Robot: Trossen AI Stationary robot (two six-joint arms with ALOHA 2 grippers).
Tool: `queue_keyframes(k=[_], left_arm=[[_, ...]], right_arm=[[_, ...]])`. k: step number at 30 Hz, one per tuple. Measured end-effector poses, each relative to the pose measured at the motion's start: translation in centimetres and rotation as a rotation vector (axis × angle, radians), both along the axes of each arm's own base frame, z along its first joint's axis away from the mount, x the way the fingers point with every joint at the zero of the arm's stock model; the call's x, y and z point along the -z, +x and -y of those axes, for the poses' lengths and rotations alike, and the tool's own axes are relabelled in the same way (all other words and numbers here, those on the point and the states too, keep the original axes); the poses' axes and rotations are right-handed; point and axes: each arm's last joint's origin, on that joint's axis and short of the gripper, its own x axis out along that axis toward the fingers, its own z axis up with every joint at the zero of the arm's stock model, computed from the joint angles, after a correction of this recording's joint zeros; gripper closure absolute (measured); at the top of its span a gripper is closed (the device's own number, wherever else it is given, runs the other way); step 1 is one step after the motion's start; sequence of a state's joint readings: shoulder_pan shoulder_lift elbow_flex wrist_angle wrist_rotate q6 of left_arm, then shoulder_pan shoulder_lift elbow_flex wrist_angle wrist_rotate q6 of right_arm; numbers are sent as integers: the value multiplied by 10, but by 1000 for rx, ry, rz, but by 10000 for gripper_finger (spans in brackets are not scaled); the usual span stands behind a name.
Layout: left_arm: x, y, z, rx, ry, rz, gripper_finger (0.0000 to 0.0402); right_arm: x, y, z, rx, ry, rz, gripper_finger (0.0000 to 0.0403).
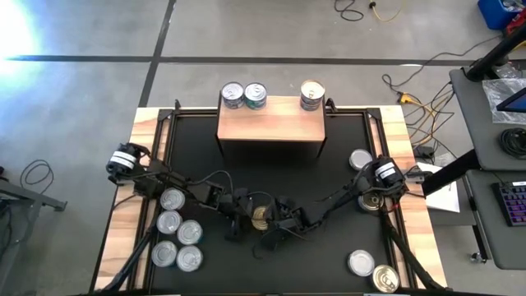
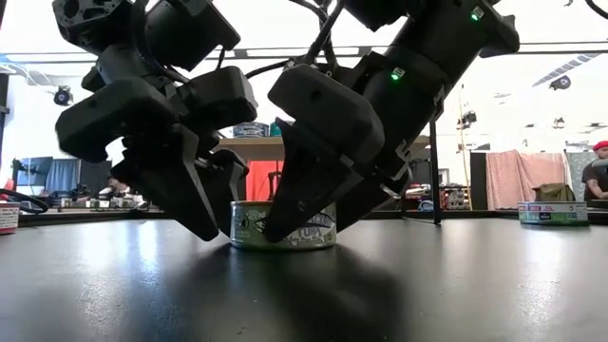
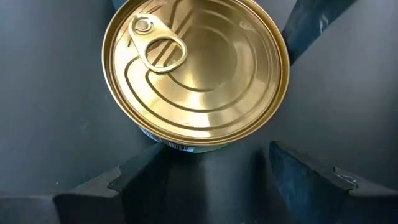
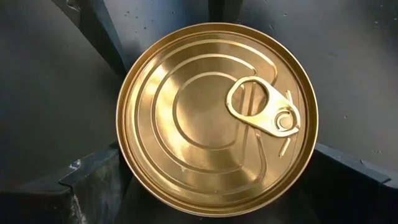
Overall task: Stack canned seafood by type on shelf
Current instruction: Put the top green tuna can on the shelf
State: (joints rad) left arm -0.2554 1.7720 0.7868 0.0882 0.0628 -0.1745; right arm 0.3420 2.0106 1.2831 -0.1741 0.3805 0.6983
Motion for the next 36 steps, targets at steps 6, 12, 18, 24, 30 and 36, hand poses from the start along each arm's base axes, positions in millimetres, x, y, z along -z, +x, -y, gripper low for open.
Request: queue_keyframes(k=[6, 12, 18, 24, 30, 36], left_arm=[[1, 0, 0, -14, -9, -1, 134], [1, 1, 0, -54, -10, 7, 134], [0, 0, -1, -76, 1, 5, 134], [0, 0, -1, -91, -15, -1, 134], [-1, 0, -2, -114, -13, -4, 134], [-9, -11, -6, -150, 45, -54, 134]], right_arm=[[0, 3, 9, -40, -37, -17, 3], [1, 3, 12, -36, -27, -23, 3], [1, 3, 12, -10, -14, -19, 3], [1, 3, 12, -7, -11, -22, 3], [1, 2, 17, 15, 41, -57, 3], [2, 2, 20, 30, 35, -61, 3]])
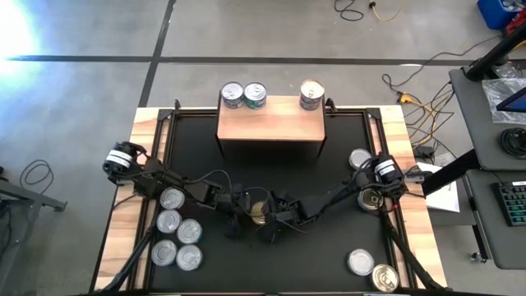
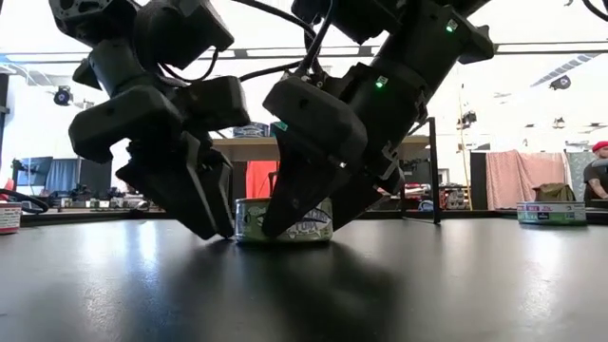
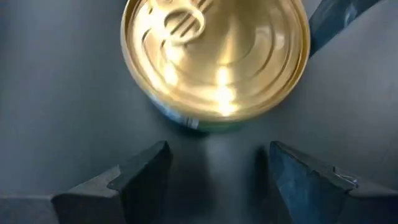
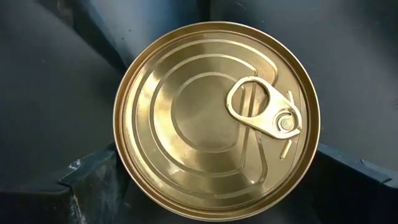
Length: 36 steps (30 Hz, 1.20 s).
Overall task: Stack canned seafood by type on shelf
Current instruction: Put the top green tuna can on the shelf
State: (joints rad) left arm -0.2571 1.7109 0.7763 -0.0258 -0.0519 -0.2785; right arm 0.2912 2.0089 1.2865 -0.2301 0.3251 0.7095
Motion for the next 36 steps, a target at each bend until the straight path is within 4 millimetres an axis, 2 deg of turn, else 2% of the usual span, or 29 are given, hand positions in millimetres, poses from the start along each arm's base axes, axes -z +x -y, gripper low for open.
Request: queue_keyframes(k=[5, 8, 11, 16, 21, 24, 26, 33, 36], left_arm=[[-13, -12, -3, -1, 29, -48, 134], [-10, -28, -9, -25, 134, -147, 134], [-6, -41, -16, -51, 161, -157, 134], [7, -51, -19, -105, 112, -75, 134], [7, -44, -22, -257, 162, 70, 143], [3, -37, -22, -281, 166, 109, 174], [3, -34, -19, -244, 141, 98, 209], [10, -29, -15, -132, 73, 53, 382], [10, -29, -14, -102, 85, 58, 386]], right_arm=[[1, 0, 1, 0, -7, -5, 3], [1, -1, 1, -4, -10, -10, 3], [1, -1, 1, -12, -13, -14, 3], [2, -1, 1, -28, -20, -16, 3], [2, 0, 3, -28, -18, -17, 3], [2, 0, 4, -27, -17, -13, 3], [2, 0, 4, -26, -16, -13, 3], [2, 1, 4, -23, -12, -10, 3], [2, 1, 4, -22, -12, -9, 3]])
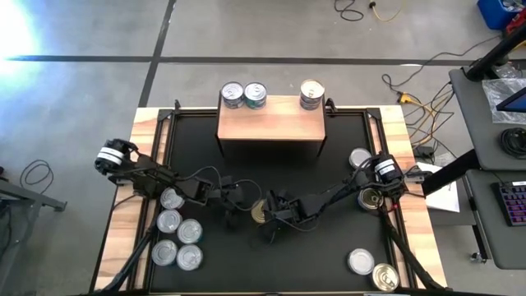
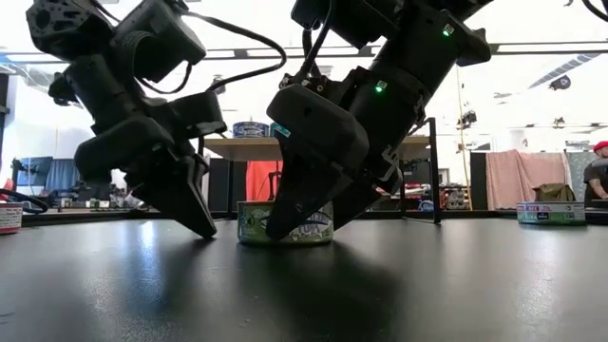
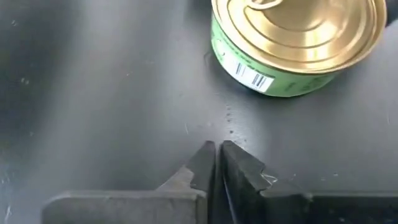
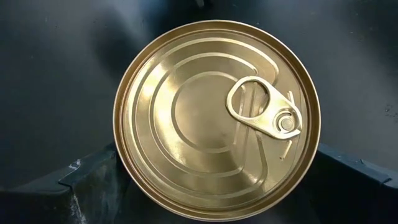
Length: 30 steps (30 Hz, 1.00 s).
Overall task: Stack canned seafood by type on shelf
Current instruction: Put the top green tuna can on the shelf
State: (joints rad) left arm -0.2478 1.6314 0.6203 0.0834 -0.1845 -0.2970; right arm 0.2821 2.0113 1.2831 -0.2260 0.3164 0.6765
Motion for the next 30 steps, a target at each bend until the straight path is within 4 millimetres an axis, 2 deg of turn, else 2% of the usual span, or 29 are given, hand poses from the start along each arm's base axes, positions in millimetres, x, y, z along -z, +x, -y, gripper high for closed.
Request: queue_keyframes(k=[5, 16, 30], left_arm=[[-1, 7, 2, 64, 30, 12, 396], [0, 46, 15, 140, 67, -5, 401], [-1, 50, 16, 160, 76, -39, 401]], right_arm=[[0, 0, 0, -25, -16, 0, 3], [0, 1, 0, -87, -77, 5, 2], [0, 2, 0, -66, -79, 19, 2]])
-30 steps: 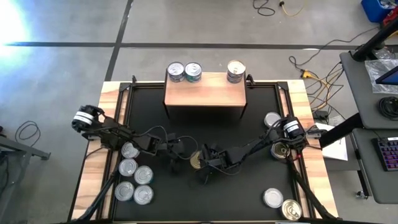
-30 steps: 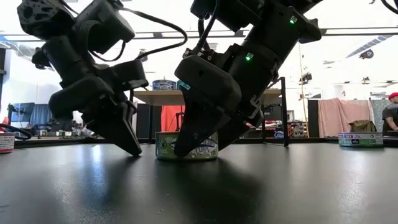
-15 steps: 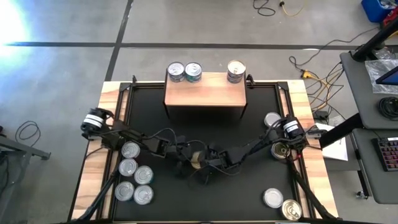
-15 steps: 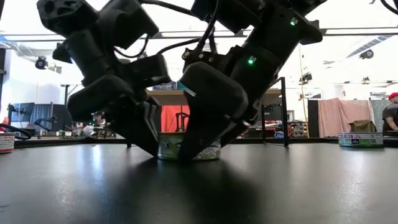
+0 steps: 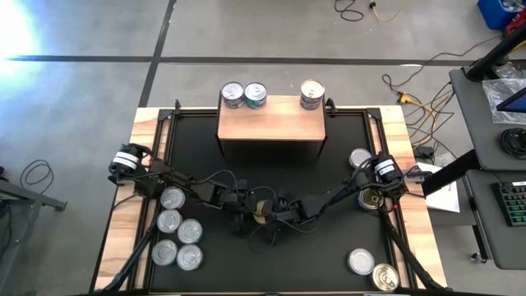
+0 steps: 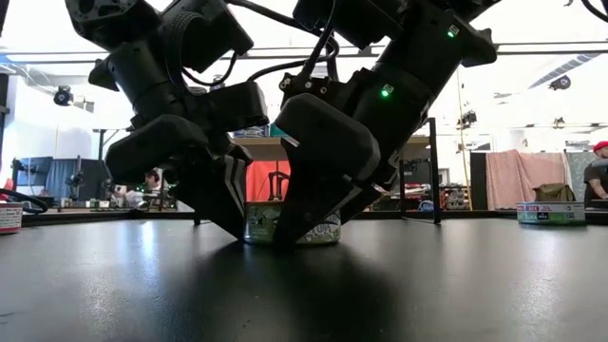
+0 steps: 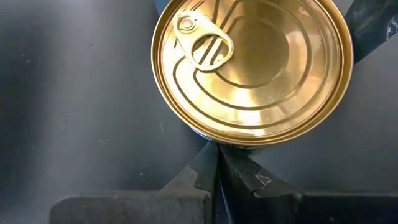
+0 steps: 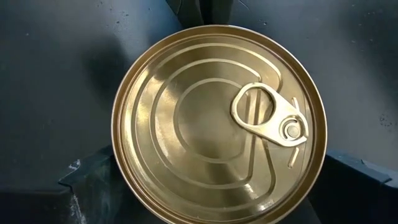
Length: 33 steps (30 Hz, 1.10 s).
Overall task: Stack canned seafood by type on shelf
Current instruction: Put the top green tuna can on the shelf
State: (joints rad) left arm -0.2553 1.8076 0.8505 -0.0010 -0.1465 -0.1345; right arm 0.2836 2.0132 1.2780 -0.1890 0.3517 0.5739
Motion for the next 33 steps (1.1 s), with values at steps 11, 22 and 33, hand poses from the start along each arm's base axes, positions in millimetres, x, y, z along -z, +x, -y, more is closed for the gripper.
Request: queue_keyframes(k=[11, 22, 33], left_arm=[[0, 0, 0, -5, 6, 2, 400], [-29, -9, -5, -8, 80, 40, 322], [-122, -68, -30, -142, 185, 181, 221]], right_arm=[[-1, 0, 0, 10, 0, -1, 42], [-15, -5, 3, 53, 37, -14, 42], [-119, 0, 39, 165, -14, 216, 42]])
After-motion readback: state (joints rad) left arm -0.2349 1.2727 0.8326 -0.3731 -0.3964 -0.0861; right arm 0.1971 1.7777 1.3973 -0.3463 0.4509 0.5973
